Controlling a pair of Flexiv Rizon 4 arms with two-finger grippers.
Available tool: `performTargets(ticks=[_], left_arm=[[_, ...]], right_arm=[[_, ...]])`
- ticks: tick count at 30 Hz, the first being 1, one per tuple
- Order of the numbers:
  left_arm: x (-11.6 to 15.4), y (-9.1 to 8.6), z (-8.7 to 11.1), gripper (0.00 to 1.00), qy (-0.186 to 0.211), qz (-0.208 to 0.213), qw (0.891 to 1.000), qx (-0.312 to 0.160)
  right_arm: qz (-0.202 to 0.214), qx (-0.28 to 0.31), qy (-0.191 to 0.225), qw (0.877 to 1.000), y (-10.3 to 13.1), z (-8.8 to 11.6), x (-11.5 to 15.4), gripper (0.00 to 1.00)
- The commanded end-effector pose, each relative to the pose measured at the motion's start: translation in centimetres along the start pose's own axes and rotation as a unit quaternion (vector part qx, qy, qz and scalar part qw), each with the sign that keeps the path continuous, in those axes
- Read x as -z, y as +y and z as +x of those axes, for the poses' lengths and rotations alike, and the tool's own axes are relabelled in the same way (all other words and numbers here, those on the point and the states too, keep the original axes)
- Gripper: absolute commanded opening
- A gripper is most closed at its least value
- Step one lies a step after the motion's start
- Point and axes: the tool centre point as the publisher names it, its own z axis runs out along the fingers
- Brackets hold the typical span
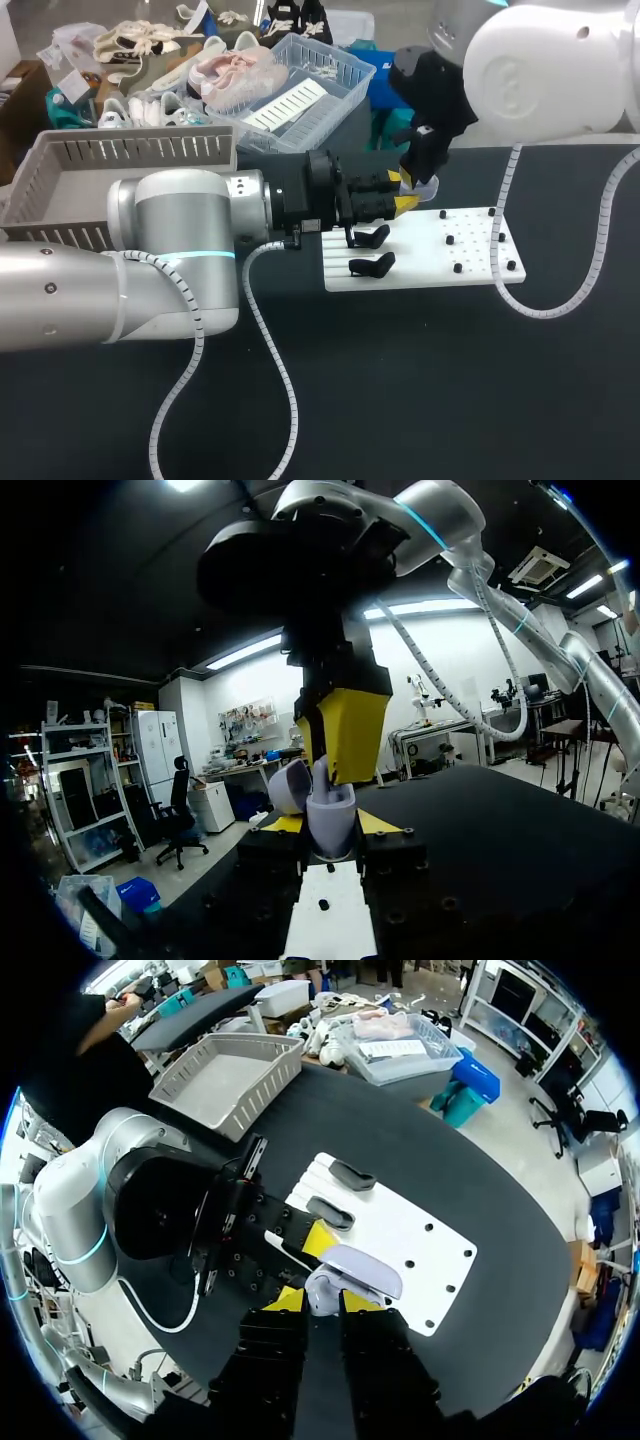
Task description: Pick up each earbud case from the left stands, insert the matching earbuds, close the lid, and place the case in the box.
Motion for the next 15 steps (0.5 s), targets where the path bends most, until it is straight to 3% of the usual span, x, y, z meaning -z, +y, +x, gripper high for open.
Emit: performTargets(ticks=[1,5,15], left_arm=[[-0.05,-0.01,0.06,0.00,-0.001,-0.002,1.000,-0.001],[-0.05,-0.01,0.06,0.00,-0.001,-0.002,1.000,-0.001],[-0.05,-0.01,0.06,0.00,-0.001,-0.002,1.000,-0.001]], right_arm=[[-0.002,0.000,0.000,1.000,-0.01,-0.03,-0.01,0.17],[-0.002,-0.001,-0.001,1.000,0.07,0.05,0.03,0.27],[-0.001,-0.001,-0.005,1.000,0.31,0.16,0.58,0.24]])
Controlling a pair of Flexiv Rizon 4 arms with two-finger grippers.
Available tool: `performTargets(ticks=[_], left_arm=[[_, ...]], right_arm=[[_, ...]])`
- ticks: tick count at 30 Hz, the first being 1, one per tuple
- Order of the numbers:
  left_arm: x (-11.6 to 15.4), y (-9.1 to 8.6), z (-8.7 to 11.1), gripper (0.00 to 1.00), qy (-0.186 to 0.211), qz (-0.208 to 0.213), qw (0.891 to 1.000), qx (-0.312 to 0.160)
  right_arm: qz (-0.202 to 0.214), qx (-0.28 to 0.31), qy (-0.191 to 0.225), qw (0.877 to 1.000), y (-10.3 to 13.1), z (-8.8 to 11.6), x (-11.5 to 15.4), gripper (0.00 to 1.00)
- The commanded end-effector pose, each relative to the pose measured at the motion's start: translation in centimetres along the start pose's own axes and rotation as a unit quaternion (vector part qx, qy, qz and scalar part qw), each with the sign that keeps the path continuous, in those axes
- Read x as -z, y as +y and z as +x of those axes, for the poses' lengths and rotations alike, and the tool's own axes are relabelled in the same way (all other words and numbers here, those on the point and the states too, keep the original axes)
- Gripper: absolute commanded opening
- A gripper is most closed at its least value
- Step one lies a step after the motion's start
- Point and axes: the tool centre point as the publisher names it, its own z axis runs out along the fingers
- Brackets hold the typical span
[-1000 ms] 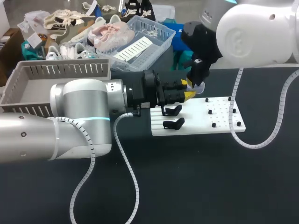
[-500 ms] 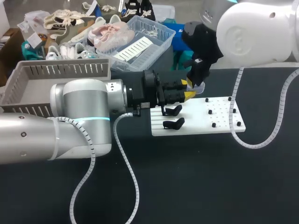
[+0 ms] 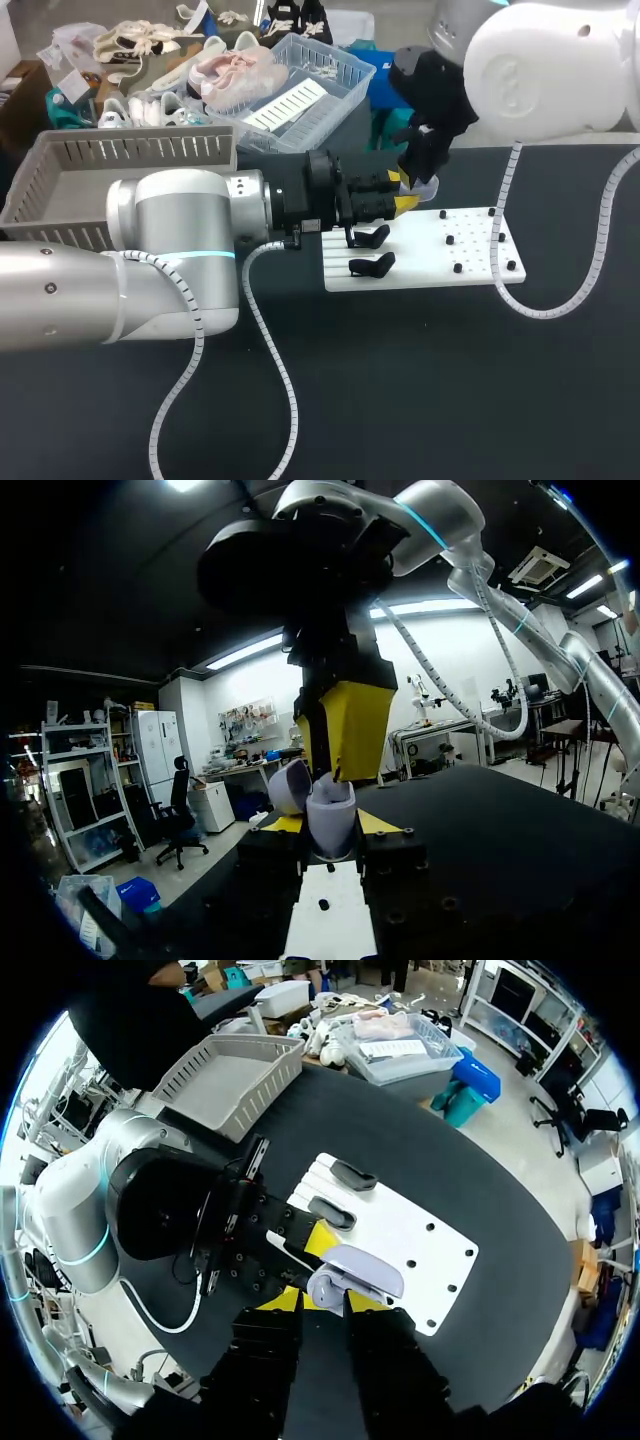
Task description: Pick up each earbud case from the left stands, insert the matching earbuds, close the lid, and place the case in the box.
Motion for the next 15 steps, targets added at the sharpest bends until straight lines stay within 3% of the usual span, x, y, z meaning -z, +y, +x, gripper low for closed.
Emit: performTargets(ticks=[1,15], left_arm=[[-0.1,0.0,0.0,0.00,-0.001,-0.002,1.000,-0.001],[-0.1,0.0,0.0,0.00,-0.001,-0.002,1.000,-0.001]], right_arm=[[0.002,0.001,-0.005,1.000,0.2,0.2,0.6,0.24],[0.012,0.002,-0.038,0.999,0.3,-0.2,3.3,0.25]])
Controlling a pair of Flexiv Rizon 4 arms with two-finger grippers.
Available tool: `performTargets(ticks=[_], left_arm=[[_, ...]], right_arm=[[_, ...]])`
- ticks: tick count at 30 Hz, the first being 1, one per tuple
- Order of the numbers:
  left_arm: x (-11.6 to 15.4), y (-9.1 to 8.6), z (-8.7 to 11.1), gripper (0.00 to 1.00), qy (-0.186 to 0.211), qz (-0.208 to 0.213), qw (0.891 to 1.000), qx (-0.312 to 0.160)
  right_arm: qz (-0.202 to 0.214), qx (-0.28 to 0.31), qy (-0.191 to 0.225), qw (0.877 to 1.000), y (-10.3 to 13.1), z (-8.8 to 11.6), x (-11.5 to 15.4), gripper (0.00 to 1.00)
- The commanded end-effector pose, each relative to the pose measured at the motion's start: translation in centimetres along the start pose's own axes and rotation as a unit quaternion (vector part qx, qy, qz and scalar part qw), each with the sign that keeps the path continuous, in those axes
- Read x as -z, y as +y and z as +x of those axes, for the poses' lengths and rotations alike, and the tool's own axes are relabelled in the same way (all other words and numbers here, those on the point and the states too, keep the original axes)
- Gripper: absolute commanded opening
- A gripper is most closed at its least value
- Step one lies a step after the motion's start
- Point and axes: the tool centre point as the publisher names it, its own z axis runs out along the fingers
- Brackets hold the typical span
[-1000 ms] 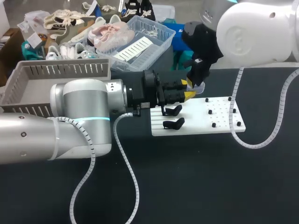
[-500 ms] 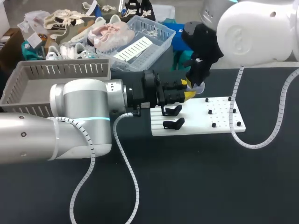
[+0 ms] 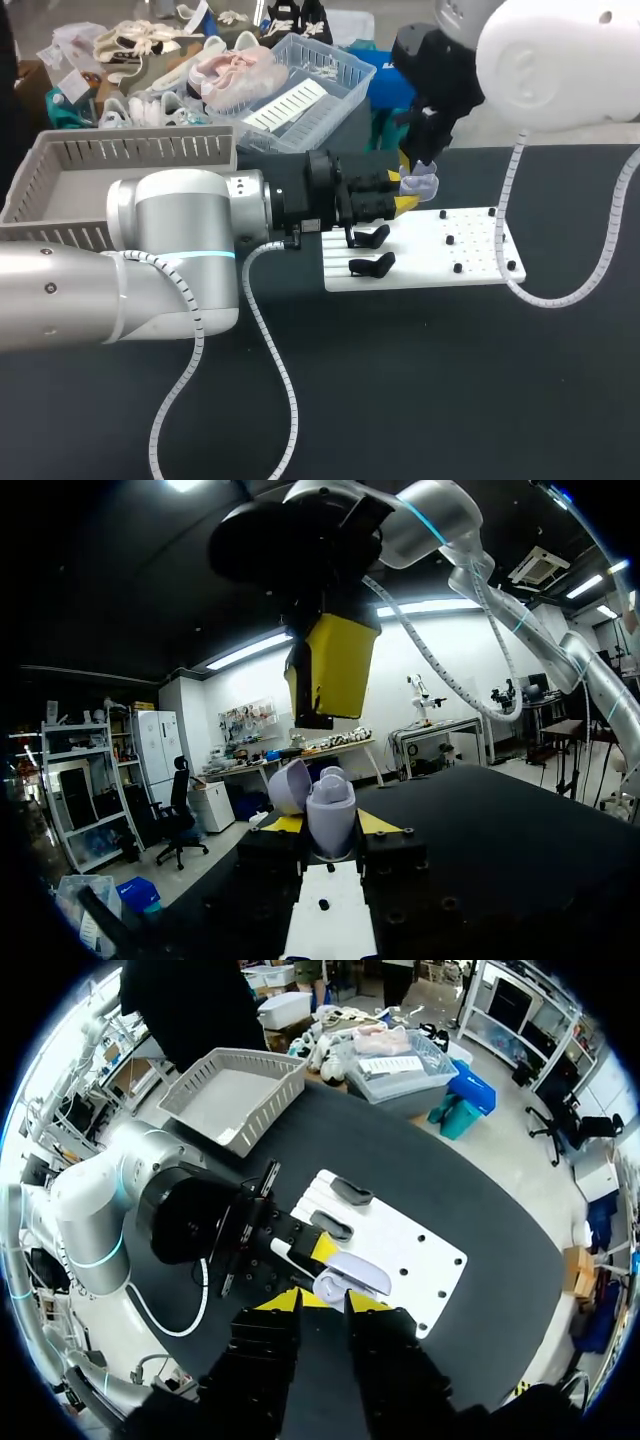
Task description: Pick up each earbud case from the left stands, insert the matching earbuds, close the lid, and place the case in the box.
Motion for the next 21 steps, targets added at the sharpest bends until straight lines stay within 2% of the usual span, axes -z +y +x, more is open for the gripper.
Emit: performTargets(ticks=[1,15,21], left_arm=[[-0.1,0.0,0.0,0.00,-0.001,-0.002,1.000,-0.001],[-0.1,0.0,0.0,0.00,-0.001,-0.002,1.000,-0.001],[-0.1,0.0,0.0,0.00,-0.001,-0.002,1.000,-0.001]], right_arm=[[0.006,-0.002,-0.013,1.000,0.1,0.5,0.8,0.25],[0.018,-0.010,-0.033,0.999,-1.8,-1.5,1.6,0.28],[0.021,-0.024,-0.033,0.999,-3.3,-2.5,0.9,0.32]])
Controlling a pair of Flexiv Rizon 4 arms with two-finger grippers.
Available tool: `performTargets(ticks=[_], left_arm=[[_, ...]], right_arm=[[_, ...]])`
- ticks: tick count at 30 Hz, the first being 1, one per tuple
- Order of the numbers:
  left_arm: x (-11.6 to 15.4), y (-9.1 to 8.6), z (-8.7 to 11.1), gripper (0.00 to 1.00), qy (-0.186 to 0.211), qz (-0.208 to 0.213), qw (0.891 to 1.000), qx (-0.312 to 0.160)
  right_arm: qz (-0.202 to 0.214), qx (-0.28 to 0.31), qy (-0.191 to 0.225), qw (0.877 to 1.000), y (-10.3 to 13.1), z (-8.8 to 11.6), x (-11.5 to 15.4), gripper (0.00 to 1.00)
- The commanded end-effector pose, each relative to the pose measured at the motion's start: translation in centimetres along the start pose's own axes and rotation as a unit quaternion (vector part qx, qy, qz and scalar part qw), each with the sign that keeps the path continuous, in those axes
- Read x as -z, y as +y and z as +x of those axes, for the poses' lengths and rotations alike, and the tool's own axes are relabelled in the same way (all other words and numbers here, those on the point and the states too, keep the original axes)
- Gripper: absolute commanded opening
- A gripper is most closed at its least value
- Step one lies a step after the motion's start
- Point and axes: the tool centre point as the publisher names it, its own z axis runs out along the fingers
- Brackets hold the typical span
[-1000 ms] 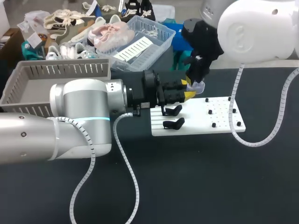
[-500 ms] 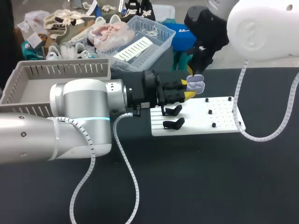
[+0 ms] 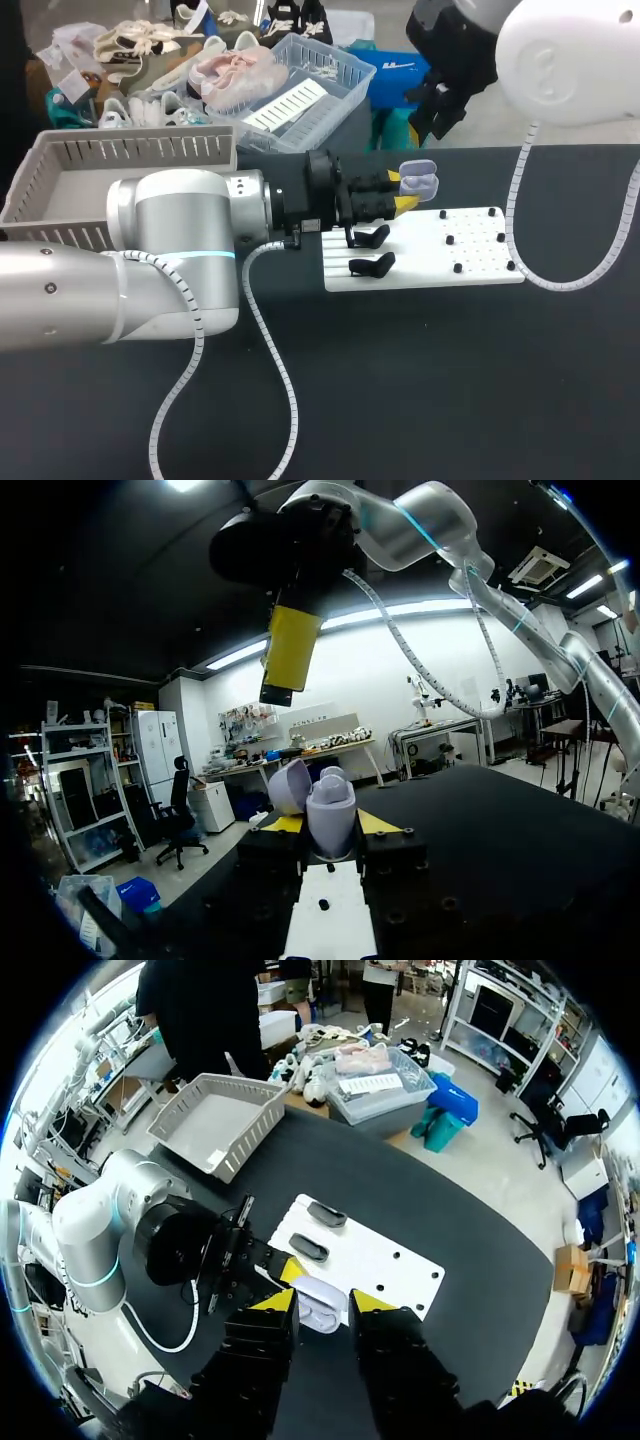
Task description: Pick up each earbud case from the left stands, insert the matching earbuds, close the lid, and place the case in the box.
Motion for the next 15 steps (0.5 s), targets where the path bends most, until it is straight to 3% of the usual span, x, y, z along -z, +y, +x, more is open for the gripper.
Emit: performTargets(ticks=[1,15], left_arm=[[-0.1,0.0,0.0,0.00,-0.001,-0.002,1.000,-0.001],[-0.1,0.0,0.0,0.00,-0.001,-0.002,1.000,-0.001]], right_arm=[[-0.002,-0.009,0.005,1.000,-0.9,-0.9,-1.1,0.32],[-0.002,-0.023,0.024,0.999,-2.4,-2.0,-3.9,0.31]])
